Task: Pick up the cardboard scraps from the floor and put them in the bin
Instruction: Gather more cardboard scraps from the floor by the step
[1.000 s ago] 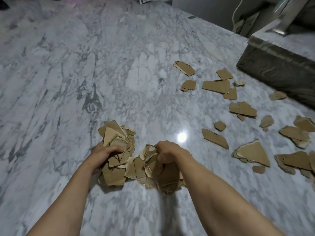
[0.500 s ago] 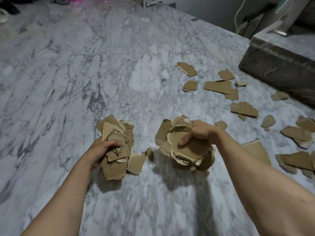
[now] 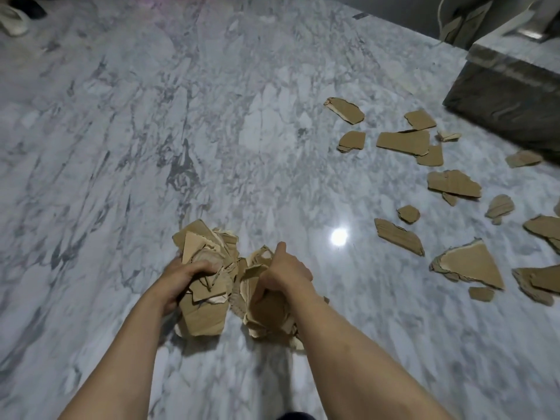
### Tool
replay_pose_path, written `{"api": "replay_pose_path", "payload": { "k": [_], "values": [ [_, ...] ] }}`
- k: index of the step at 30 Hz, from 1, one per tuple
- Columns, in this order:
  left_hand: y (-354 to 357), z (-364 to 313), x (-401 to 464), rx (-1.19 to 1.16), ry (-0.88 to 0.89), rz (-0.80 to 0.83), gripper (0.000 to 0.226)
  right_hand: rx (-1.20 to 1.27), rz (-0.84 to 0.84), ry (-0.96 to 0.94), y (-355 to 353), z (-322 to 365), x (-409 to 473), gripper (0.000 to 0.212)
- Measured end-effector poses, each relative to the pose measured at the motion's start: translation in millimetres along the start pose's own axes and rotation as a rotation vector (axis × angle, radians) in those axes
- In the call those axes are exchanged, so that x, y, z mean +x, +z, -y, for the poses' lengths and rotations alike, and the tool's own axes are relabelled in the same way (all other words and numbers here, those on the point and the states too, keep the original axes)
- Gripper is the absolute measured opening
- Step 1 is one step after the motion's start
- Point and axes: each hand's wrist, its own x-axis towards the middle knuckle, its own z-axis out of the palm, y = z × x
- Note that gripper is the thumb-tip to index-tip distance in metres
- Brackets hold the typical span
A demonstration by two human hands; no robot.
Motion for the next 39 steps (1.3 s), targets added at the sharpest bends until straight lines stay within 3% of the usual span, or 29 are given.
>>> {"api": "replay_pose_path", "payload": {
  "k": [3,9,13,17,18,21,23,28,33,39],
  "values": [
    [5.4,-2.1,-1.5,0.013,-0.016,0.004,0.038,-0.062,-0.064,-0.047,3.4,1.3,-0.2,0.087],
    [8.9,-2.0,-1.4,0.010,-0.005,-0.004,0.033,-0.079,-0.039,-0.118,1.3,2.6,6.3,0.061],
    [9.9,-0.4,-4.1,-0.066,0.000,0.002,0.034,-0.017,0.019,-0.126,-3.8,3.3,10.5,0.069],
    [13.0,-2.3,-4.7,-0.172,0.039,0.000,0.021,0.127,0.069,-0.114,-21.5,-4.0,11.1,0.076],
    [12.7,-2.5,-5.3,-0.210,0.041,0.002,0.026,0.194,0.054,-0.110,-31.4,-8.7,10.3,0.072],
    [4.1,2.4,-4.8,-0.232,0.030,0.012,0.069,0.436,-0.008,-0.072,-73.9,-27.3,3.6,0.043],
    [-3.3,5.3,-5.2,-0.256,0.020,-0.007,0.080,0.545,-0.036,-0.042,-104.5,-36.2,-4.2,0.037],
    [-7.2,4.2,-8.1,-0.247,0.022,0.006,0.065,0.611,-0.086,0.011,-146.8,-47.7,-14.4,0.039],
    [17.3,-7.6,-9.2,-0.194,0.044,0.069,0.076,0.683,-0.142,0.066,-172.4,-71.2,-21.0,0.048],
    [88.7,-45.0,-1.1,-0.140,0.057,0.160,0.051,0.720,-0.233,0.142,-194.5,-121.7,-33.7,0.050]
  ]
}}
